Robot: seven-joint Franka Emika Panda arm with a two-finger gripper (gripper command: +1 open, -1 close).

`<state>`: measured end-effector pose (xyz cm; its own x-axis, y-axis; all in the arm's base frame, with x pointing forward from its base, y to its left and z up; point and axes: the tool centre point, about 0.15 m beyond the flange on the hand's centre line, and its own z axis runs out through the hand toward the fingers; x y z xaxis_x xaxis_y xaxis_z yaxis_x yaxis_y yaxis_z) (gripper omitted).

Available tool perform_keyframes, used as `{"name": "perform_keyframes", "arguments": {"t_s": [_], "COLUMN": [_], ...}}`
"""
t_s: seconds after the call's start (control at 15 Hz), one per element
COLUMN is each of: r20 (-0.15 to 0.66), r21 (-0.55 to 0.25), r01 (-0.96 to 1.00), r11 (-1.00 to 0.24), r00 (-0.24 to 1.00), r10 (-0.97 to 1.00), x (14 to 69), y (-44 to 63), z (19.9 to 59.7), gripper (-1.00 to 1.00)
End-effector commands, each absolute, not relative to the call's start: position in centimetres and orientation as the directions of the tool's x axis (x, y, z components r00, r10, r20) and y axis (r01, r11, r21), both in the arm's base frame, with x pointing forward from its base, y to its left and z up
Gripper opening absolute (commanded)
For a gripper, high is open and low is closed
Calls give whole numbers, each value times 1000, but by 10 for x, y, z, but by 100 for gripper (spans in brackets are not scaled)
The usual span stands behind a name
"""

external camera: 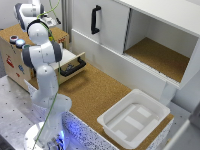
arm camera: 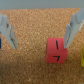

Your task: Go towards the pink block and lift it

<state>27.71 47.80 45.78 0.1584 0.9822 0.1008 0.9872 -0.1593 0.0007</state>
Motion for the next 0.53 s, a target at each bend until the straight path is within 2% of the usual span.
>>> {"name": "perform_keyframes", "arguments": {"t_s": [0.0, 0.27, 0.47], "r20": [7, 17, 90], "r21": [-11, 9, 77], "r01": [986, 984, 982], "r11": [-164, -180, -175], "r00": [164, 180, 168], "r10": [986, 984, 982], "x": [284, 286, 287], "y": [491, 486, 484], "z": [440, 447, 494], "gripper": [100, 100, 100]}}
